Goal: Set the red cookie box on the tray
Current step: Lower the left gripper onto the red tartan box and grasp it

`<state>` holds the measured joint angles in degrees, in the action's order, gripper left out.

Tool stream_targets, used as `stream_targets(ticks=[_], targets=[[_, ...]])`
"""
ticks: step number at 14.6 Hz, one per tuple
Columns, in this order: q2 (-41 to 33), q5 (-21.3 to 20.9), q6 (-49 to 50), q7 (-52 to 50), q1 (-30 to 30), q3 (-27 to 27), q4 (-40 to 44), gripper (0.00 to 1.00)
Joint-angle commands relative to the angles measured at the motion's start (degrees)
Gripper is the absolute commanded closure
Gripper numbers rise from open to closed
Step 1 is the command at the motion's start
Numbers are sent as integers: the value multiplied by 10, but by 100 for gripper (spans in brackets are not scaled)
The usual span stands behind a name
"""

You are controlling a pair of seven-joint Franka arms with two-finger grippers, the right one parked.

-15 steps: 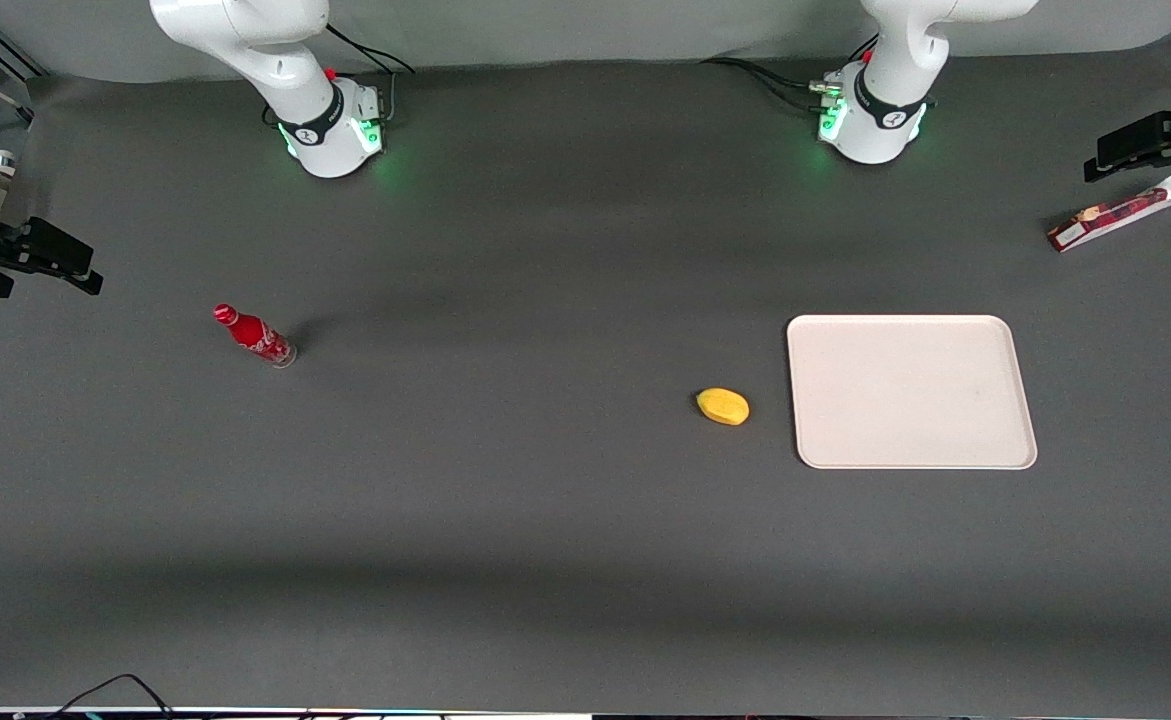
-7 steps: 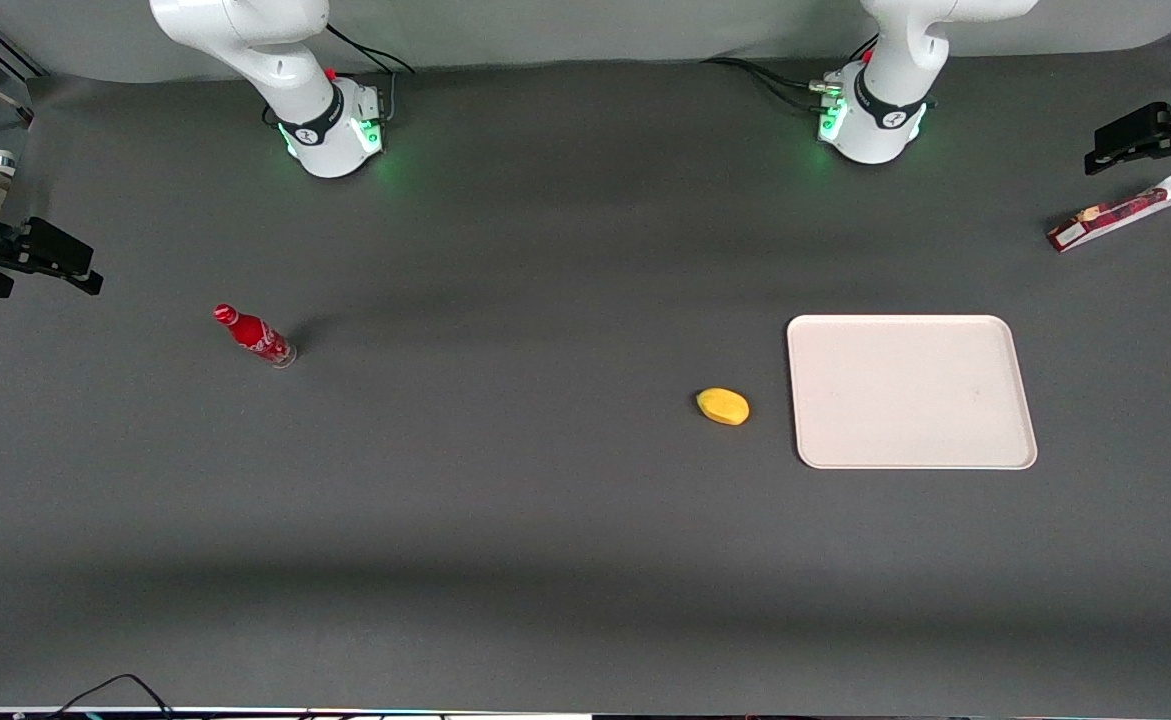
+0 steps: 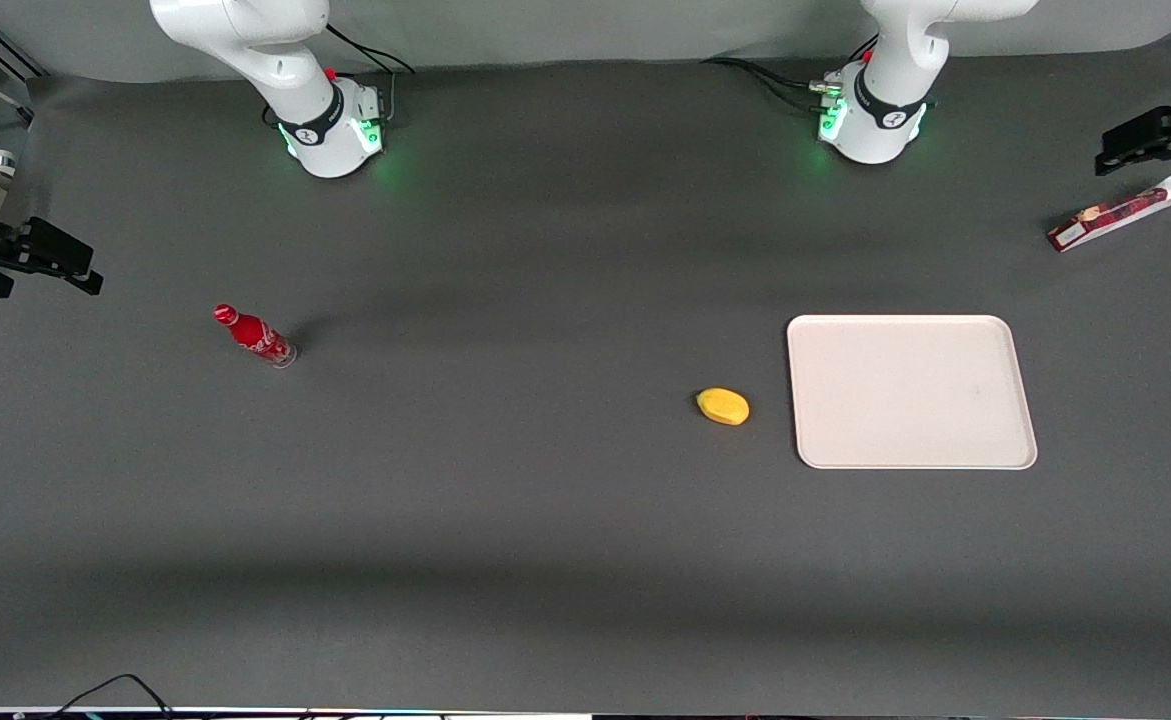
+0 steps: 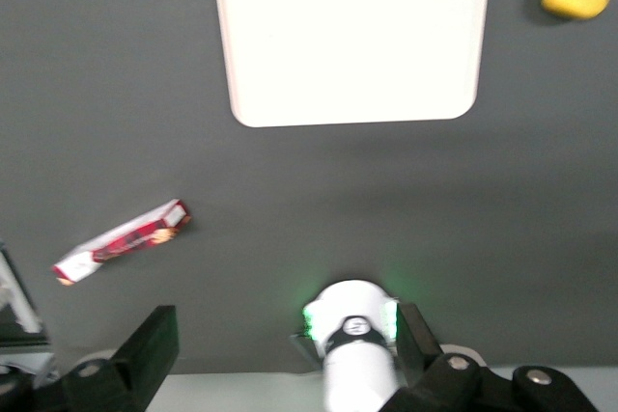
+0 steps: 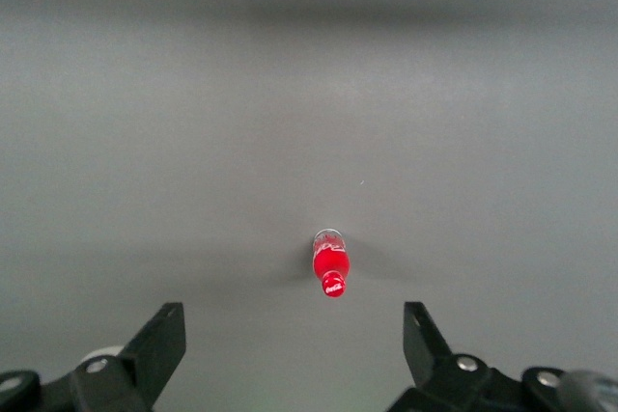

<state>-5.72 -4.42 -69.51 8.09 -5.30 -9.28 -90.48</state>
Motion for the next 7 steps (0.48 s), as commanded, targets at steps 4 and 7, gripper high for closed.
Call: stream_targets(ticks=[4,7], targets=[[4,-65,-93,398,5,-169,-71,0],[11,-65,-172,592,5,-268,-146,0]])
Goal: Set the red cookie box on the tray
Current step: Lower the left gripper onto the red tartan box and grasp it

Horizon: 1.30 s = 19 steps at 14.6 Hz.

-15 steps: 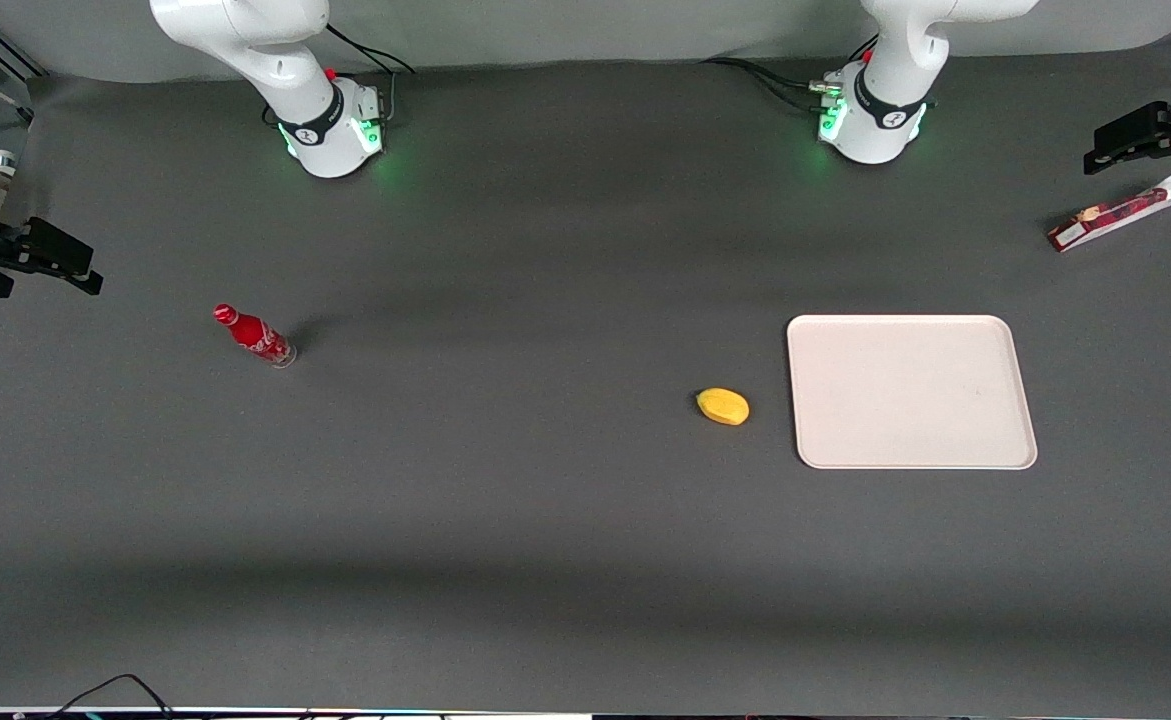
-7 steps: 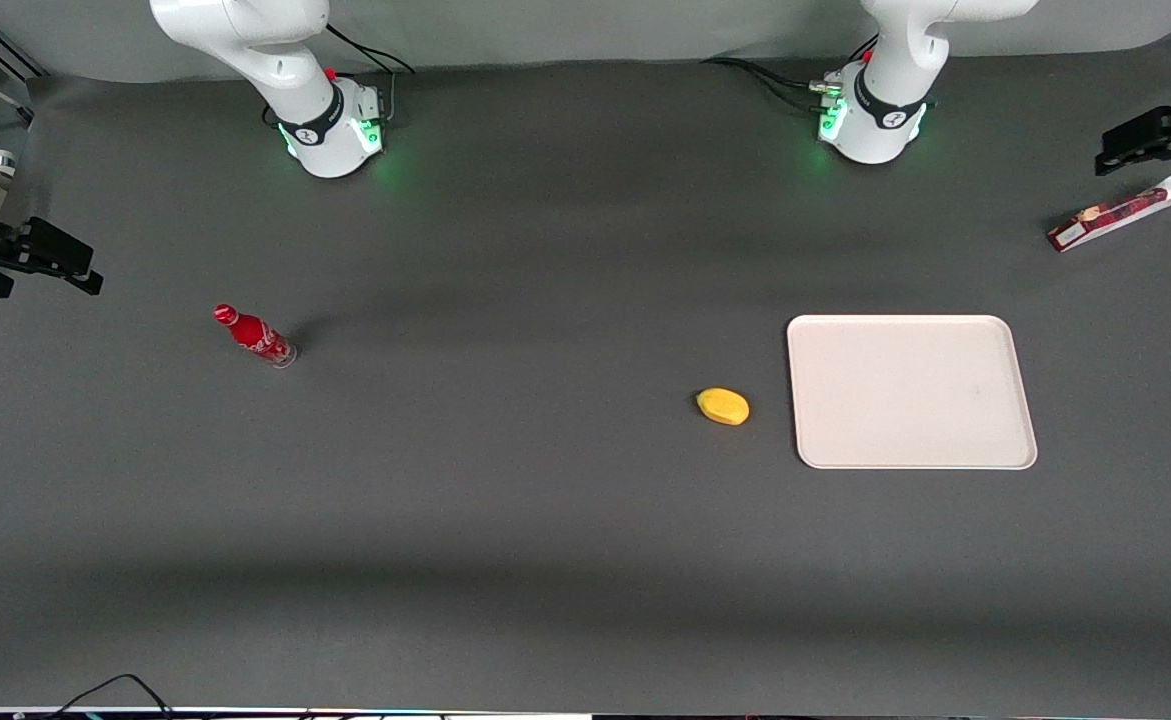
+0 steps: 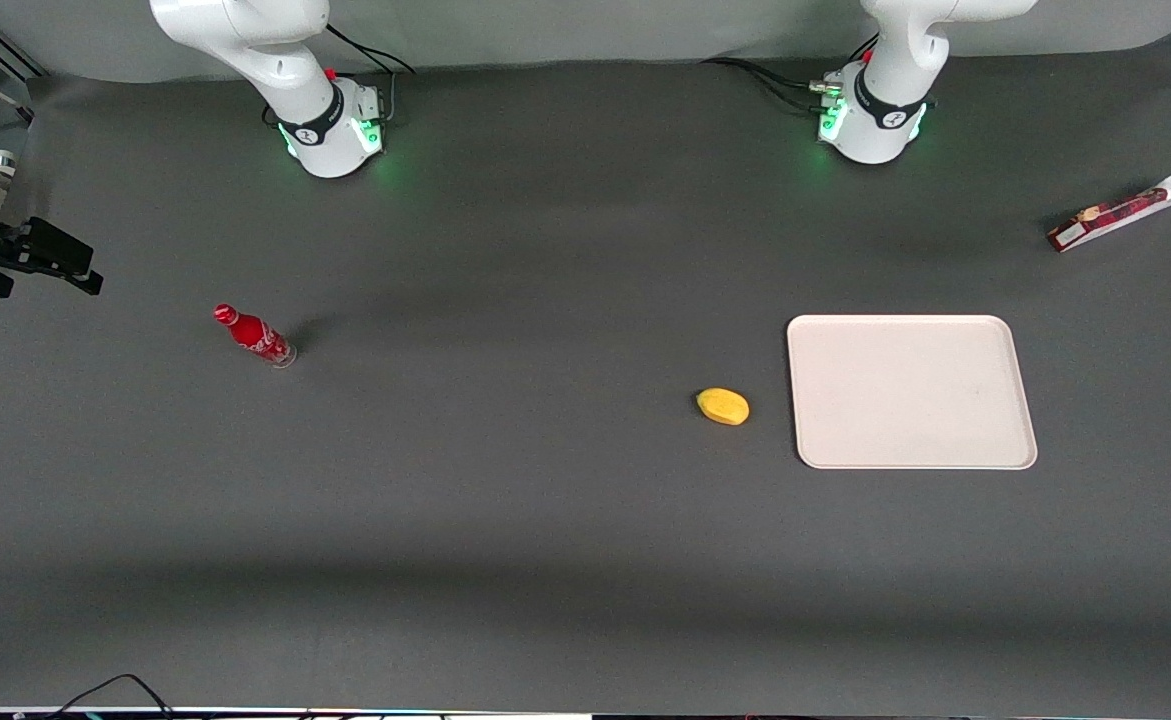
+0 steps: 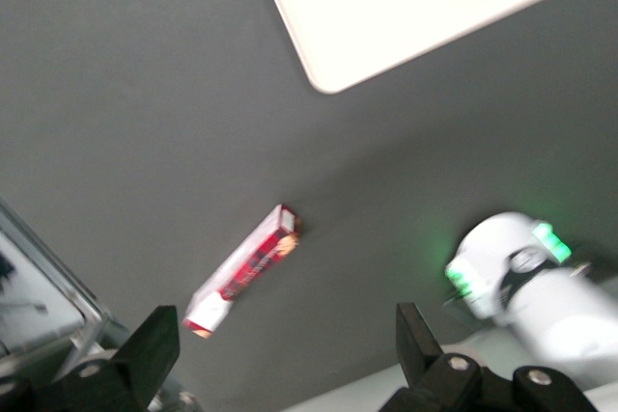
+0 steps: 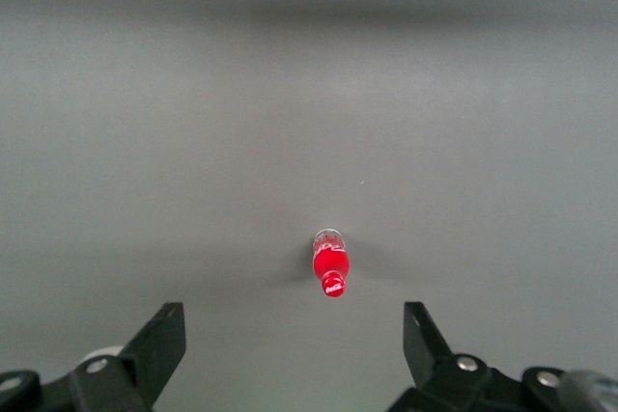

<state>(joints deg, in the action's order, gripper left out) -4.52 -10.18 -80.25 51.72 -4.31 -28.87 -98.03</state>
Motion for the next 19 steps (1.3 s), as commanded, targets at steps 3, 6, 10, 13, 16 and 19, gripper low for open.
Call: stream_targets(ticks=[3,6,10,13,16,19], targets=[[31,-8,-159,323,-5,-150,-147,0],[87,-7,-297,473,-4,-230,-237,0],[98,-6,-440,536,5,-281,-343,0],[108,-4,-508,562,10,-297,-384,0],[131,19,-580,600,16,-312,-414,0],[154,59,-632,638,25,-312,-439,0]])
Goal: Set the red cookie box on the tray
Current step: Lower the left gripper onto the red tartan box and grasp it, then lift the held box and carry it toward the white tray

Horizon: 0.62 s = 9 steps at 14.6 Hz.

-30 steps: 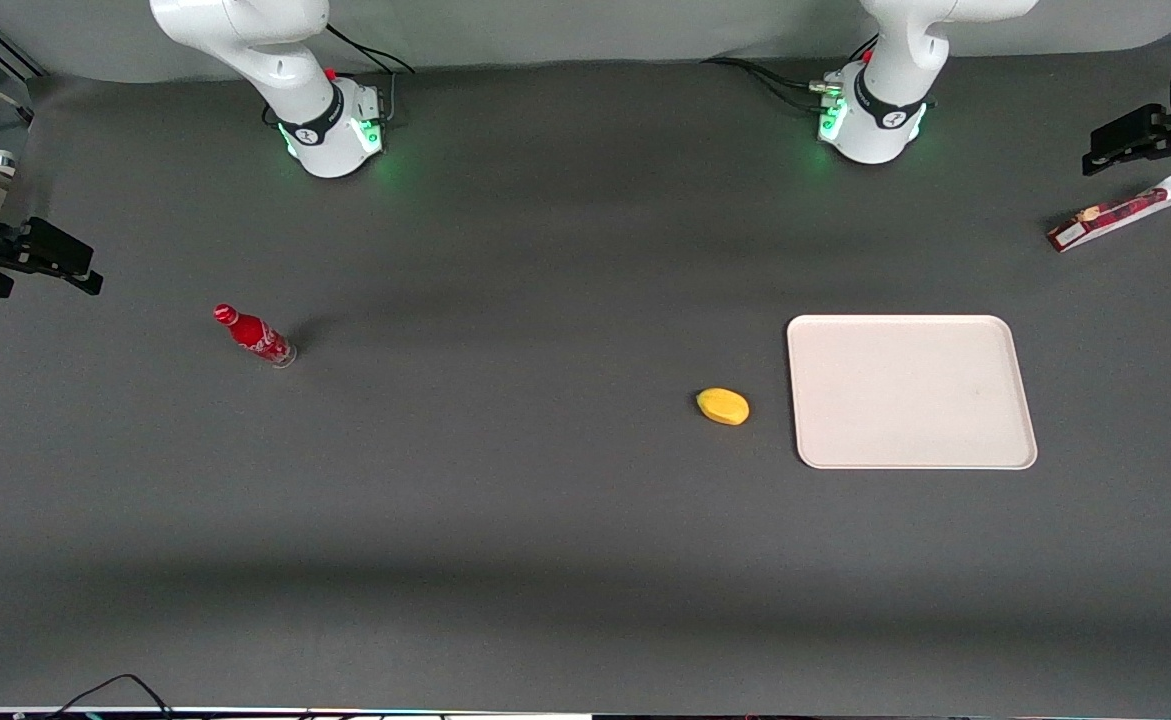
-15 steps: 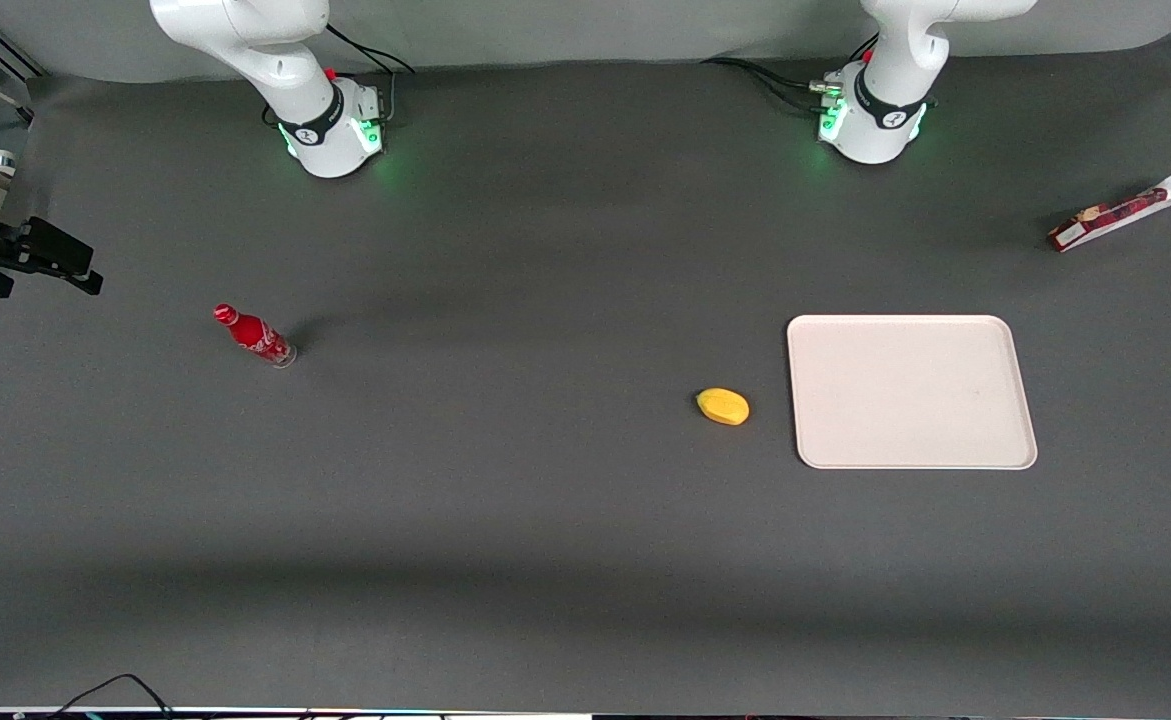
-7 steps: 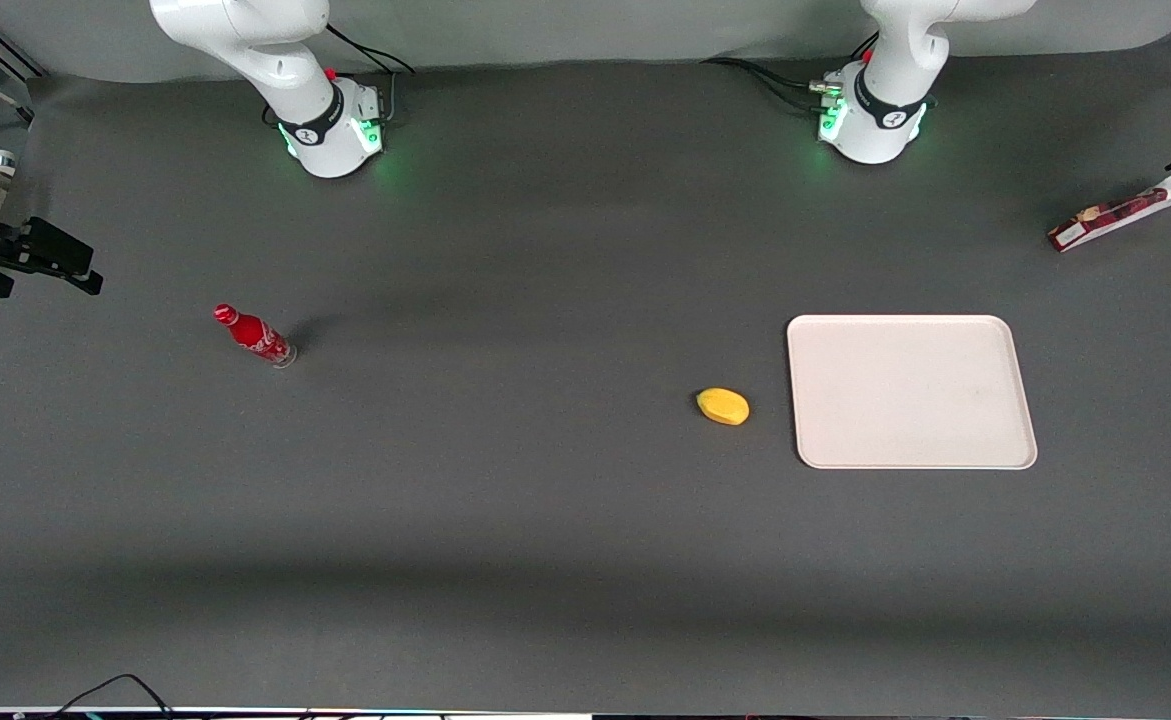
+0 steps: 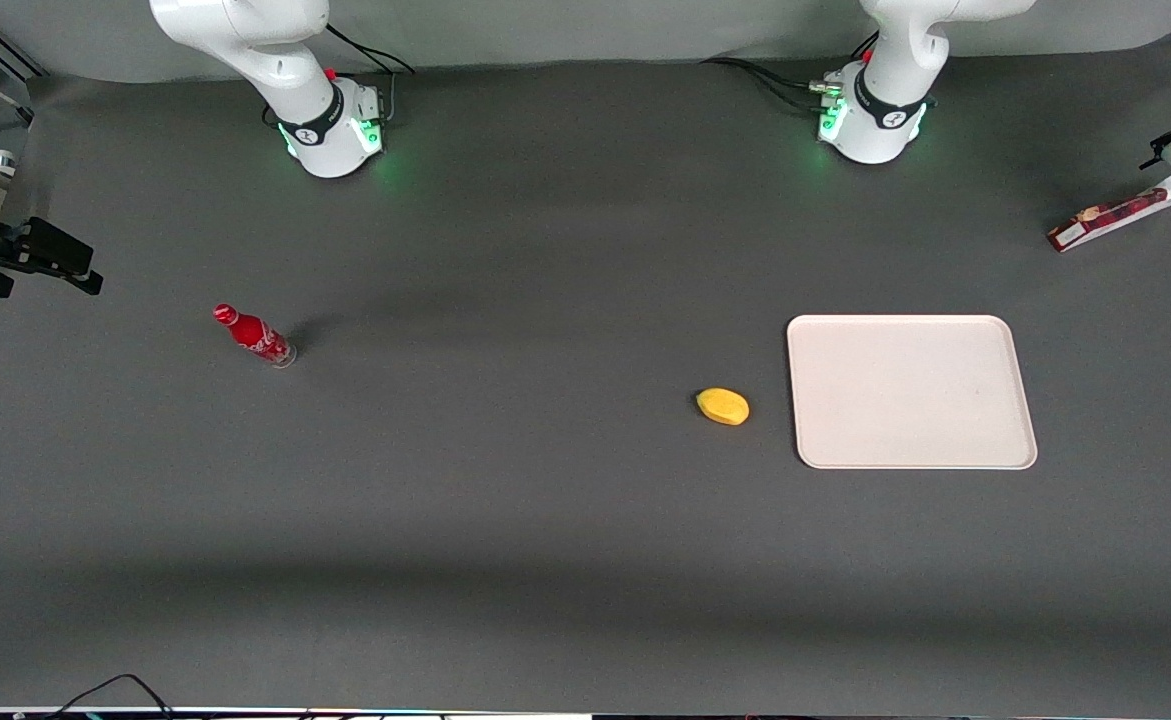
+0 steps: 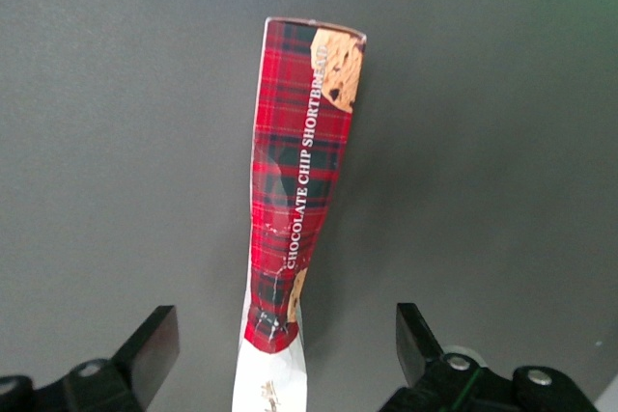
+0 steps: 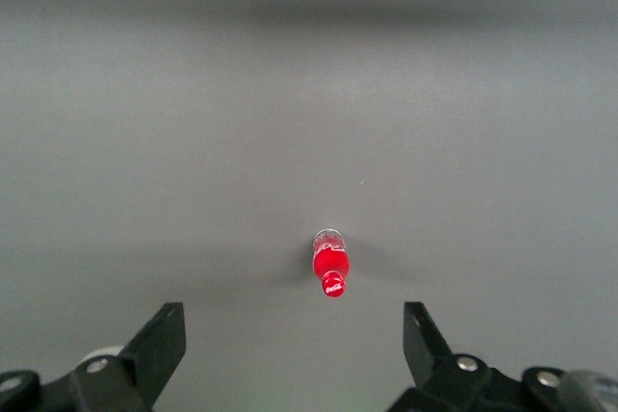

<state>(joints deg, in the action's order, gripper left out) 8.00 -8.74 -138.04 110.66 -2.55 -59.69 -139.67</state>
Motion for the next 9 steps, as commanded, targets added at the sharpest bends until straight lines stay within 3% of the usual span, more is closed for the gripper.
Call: stream_targets(ticks=[1,4,5,6,7,9], targets=[[44,71,-70,68,8,-3,-31,0],[92,183,-79,161,10,-3,-33,1],[110,228,-83,196,10,-3,-33,16],[128,269,-84,216,9,-2,-31,87],[146,282,-77,221,4,3,-24,100],[150,289,-72,220,4,7,-16,100]])
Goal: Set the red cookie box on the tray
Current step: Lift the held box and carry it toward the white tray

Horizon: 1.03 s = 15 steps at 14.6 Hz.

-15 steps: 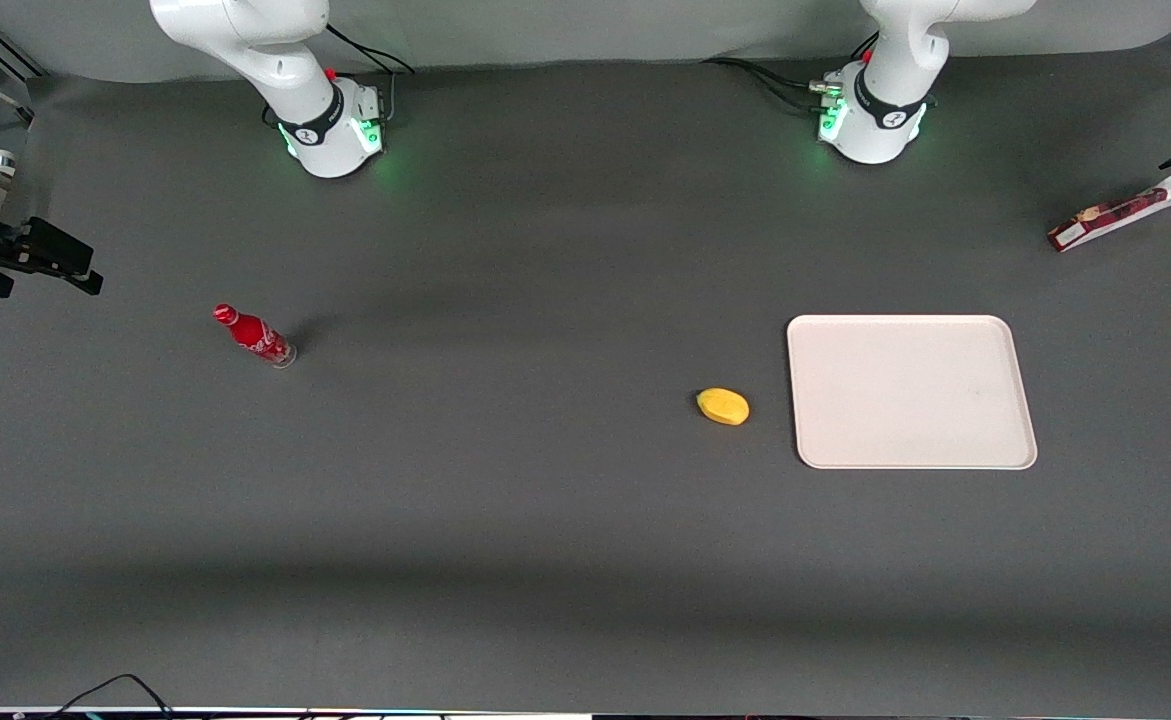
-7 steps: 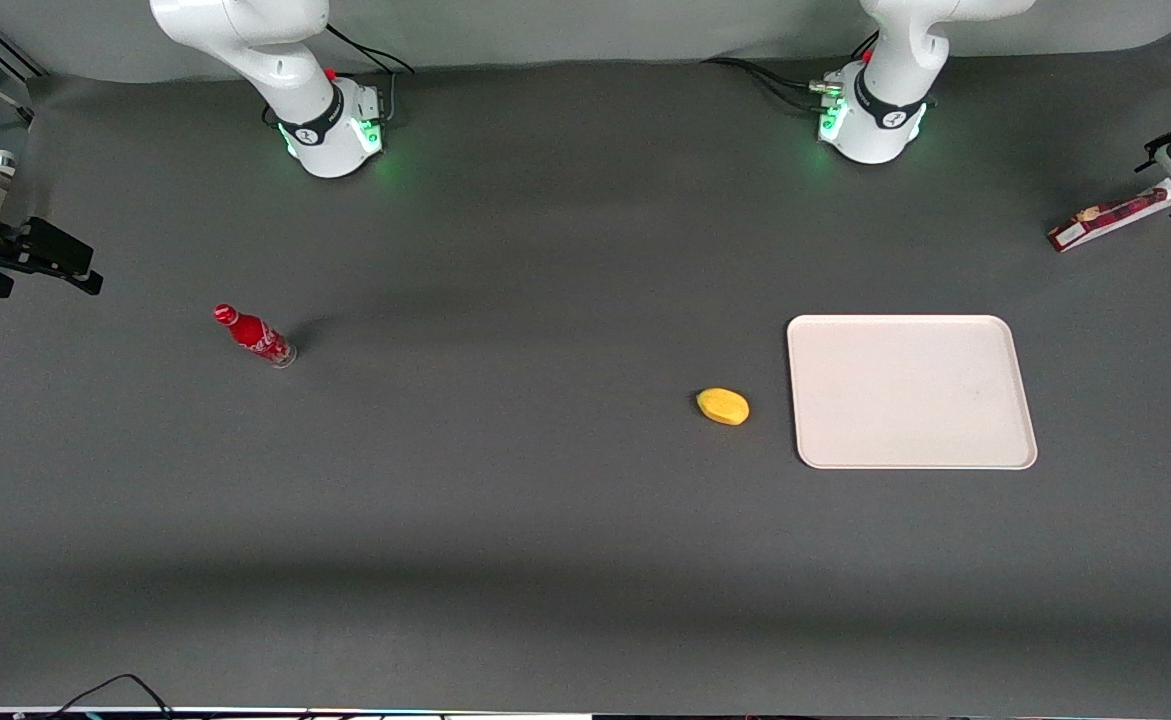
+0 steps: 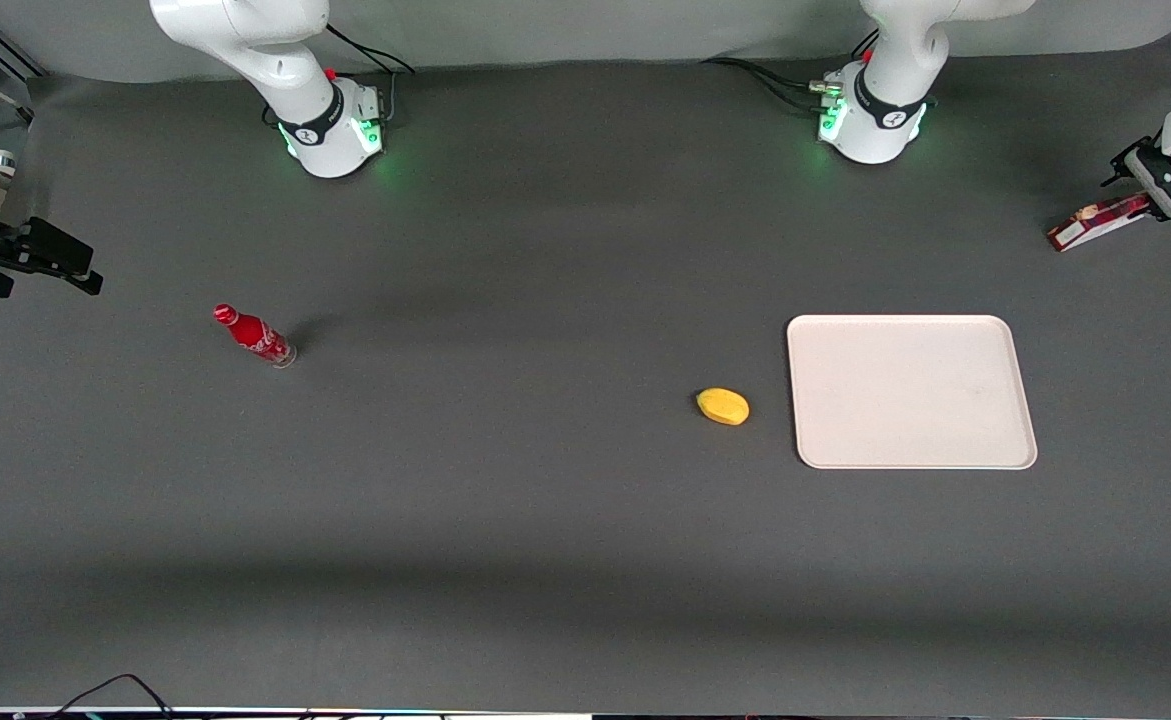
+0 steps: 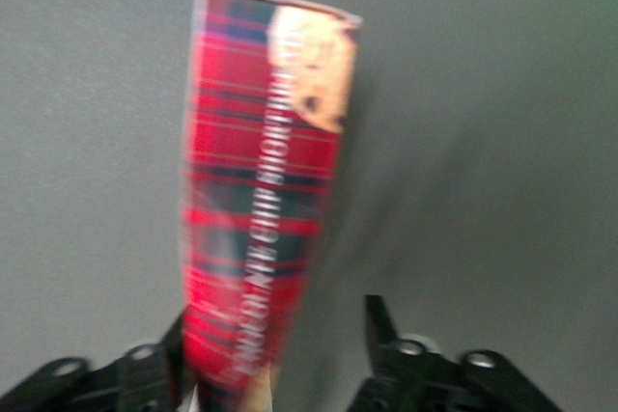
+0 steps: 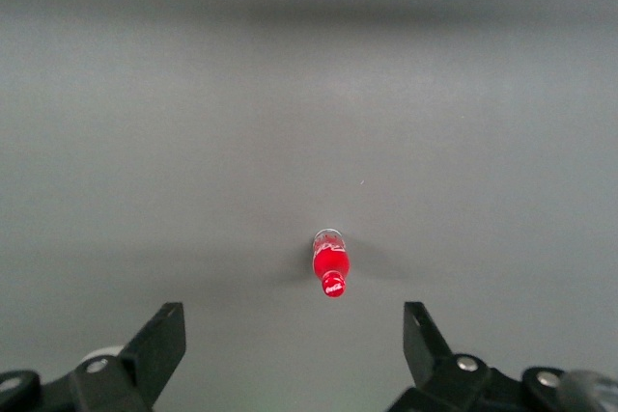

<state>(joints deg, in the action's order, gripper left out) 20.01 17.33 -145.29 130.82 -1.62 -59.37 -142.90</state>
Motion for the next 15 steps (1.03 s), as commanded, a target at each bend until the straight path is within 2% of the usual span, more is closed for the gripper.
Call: stream_targets(ticks=[1,4,9,12,15], targets=[[30,28,2,17,-7,5,18,100],[30,28,60,8,-12,6,59,100],[30,11,246,-59,-25,8,196,100],[29,-58,401,-153,-29,10,319,100],[28,-105,538,-242,-38,33,444,100]])
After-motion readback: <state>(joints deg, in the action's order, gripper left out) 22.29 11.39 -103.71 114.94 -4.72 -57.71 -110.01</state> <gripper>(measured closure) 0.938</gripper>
